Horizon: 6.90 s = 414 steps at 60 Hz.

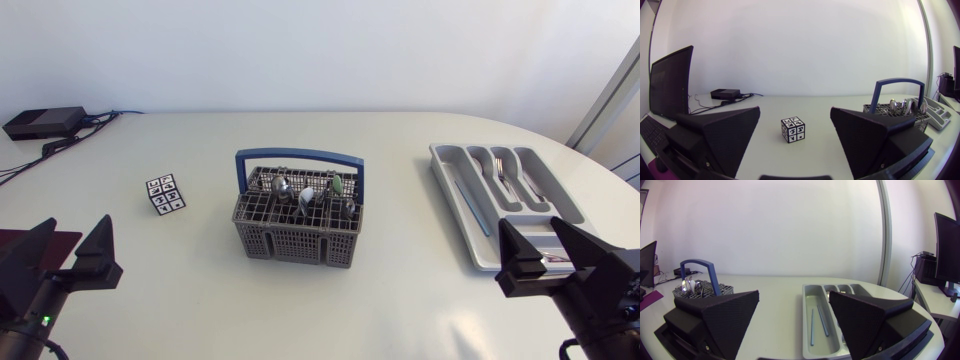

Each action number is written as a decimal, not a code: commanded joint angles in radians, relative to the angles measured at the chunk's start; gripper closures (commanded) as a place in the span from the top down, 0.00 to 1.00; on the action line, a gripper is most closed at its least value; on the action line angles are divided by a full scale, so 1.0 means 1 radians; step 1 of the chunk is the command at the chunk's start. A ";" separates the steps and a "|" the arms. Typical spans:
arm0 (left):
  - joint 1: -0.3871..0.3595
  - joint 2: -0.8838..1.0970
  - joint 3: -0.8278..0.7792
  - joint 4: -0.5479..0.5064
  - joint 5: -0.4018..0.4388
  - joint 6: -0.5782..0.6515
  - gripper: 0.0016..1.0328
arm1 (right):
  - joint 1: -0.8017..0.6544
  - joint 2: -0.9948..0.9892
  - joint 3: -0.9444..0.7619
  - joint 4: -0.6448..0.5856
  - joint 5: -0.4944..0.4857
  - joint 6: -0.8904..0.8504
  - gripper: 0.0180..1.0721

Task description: Transfer all utensils from the basket to the drawer tray.

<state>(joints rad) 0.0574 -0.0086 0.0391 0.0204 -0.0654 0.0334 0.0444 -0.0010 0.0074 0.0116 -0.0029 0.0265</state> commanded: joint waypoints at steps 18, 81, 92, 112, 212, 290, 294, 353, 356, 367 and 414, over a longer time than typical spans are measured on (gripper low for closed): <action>-0.024 0.047 0.107 -0.028 -0.008 -0.003 0.96 | 0.012 0.130 0.109 0.073 -0.002 -0.005 0.95; -0.415 0.911 0.771 -0.516 -0.004 -0.021 0.93 | 0.382 1.124 0.796 -0.381 -0.138 0.118 0.95; -0.439 0.935 0.782 -0.484 0.035 -0.046 0.93 | 0.382 1.230 0.850 -0.380 -0.261 0.119 0.91; -0.522 0.920 0.769 -0.418 0.036 -0.056 0.93 | 0.443 1.355 0.910 -0.325 -0.295 0.131 0.70; -0.538 0.972 0.746 -0.364 0.101 -0.082 0.93 | 0.450 1.359 0.971 -0.291 -0.348 0.124 0.05; -0.577 1.070 0.889 -0.481 0.134 -0.093 0.93 | -0.475 1.075 0.787 -0.501 -0.327 -0.356 0.06; -0.576 1.090 0.906 -0.493 0.151 -0.099 0.93 | -0.512 1.093 0.770 -0.476 -0.304 -0.401 0.06; -0.576 1.131 0.915 -0.499 0.203 -0.127 0.93 | -0.594 1.170 0.594 -0.210 -0.065 -0.553 0.07; -0.574 1.131 0.914 -0.499 0.205 -0.125 0.93 | -0.592 1.142 0.595 -0.237 -0.057 -0.543 0.07; -0.574 1.131 0.914 -0.499 0.208 -0.125 0.93 | -0.597 1.082 0.600 -0.354 -0.055 -0.514 0.06; -0.576 1.119 0.897 -0.502 0.211 -0.125 0.93 | -0.627 1.409 0.594 -0.251 -0.106 -0.448 0.08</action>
<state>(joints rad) -0.5129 1.1072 0.9318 -0.4740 0.1349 -0.0719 -0.6220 1.3563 0.5949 -0.2554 -0.1032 -0.4595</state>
